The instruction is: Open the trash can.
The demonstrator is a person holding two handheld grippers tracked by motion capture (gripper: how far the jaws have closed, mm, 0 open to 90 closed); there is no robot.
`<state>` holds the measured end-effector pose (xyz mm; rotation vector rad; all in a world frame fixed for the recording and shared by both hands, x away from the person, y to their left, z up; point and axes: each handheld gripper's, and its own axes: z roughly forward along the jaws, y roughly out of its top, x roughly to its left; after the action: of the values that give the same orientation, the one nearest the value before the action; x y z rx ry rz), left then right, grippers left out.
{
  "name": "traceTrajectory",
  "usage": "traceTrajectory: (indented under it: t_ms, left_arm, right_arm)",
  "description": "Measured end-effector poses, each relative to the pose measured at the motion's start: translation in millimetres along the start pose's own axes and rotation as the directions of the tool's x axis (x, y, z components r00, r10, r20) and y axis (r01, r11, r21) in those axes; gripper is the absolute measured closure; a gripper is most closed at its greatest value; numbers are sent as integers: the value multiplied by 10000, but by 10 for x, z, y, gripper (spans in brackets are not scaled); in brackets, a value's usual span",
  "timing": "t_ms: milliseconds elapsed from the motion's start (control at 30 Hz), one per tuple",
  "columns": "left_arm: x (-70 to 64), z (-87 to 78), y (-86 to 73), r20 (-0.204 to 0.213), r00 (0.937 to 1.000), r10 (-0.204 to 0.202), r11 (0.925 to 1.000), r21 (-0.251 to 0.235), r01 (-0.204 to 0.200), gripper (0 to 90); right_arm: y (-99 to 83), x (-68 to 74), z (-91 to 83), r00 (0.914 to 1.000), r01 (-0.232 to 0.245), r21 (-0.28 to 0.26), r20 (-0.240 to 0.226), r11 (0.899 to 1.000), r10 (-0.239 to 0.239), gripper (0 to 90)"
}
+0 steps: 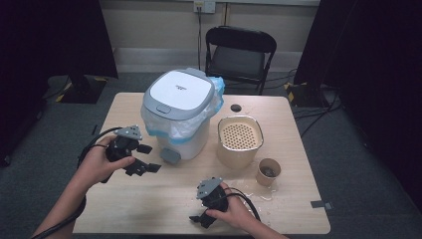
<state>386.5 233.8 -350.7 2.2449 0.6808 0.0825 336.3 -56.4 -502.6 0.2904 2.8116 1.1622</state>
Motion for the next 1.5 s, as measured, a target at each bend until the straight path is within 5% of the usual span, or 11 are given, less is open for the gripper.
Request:
traceTrajectory:
  t_ms: [467,1500]
  left_arm:
    - [24,-90,156,49,10000,7,9998,-217,-6,199]
    - [75,-346,470,-707,9974,-156,9988,-472,123,208]
  right_arm:
    - [0,1,1,10000,-11,1,0,10000,11,0]
    - [0,-1,-1,10000,1,14,-17,10000,-1,0]
